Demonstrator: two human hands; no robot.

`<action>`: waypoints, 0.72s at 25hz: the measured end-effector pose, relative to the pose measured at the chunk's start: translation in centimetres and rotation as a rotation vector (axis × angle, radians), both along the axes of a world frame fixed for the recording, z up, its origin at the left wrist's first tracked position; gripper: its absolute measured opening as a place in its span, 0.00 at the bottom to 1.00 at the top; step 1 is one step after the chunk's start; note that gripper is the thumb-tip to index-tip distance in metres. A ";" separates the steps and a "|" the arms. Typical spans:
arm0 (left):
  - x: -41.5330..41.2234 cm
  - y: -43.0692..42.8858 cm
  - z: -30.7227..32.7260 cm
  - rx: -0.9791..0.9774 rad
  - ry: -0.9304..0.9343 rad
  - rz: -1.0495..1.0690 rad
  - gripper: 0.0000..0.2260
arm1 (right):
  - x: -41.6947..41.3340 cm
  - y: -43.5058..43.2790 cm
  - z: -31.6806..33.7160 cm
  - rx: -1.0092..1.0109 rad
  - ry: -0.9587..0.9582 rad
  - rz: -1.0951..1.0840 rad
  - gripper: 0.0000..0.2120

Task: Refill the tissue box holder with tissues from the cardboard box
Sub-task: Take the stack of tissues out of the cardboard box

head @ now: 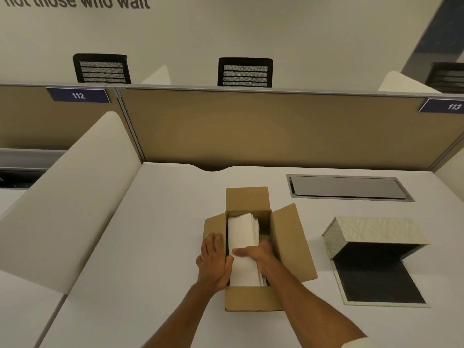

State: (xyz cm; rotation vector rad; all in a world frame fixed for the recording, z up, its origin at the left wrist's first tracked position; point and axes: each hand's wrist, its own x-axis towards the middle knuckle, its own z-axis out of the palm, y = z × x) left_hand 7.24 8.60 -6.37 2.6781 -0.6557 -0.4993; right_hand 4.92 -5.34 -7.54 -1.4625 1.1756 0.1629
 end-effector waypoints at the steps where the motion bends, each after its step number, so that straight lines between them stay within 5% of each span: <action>1: 0.0 0.0 0.0 0.009 -0.004 -0.002 0.30 | 0.1 0.0 -1.0 -0.013 -0.019 -0.008 0.67; 3: -0.1 0.1 0.0 0.023 -0.012 -0.007 0.29 | 0.3 0.0 -1.3 -0.030 -0.047 0.000 0.68; 8: -0.2 0.3 -0.3 -0.051 -0.060 0.013 0.27 | -1.3 1.1 3.8 -0.110 -0.122 -0.046 0.48; 12: 0.3 0.6 -0.5 -0.152 -0.113 0.128 0.39 | -2.5 1.1 7.3 -0.140 -0.253 -0.067 0.40; 18: 0.0 -2.1 2.6 -0.492 -0.426 0.360 0.22 | -4.6 -0.9 13.6 -0.208 -0.435 -0.066 0.38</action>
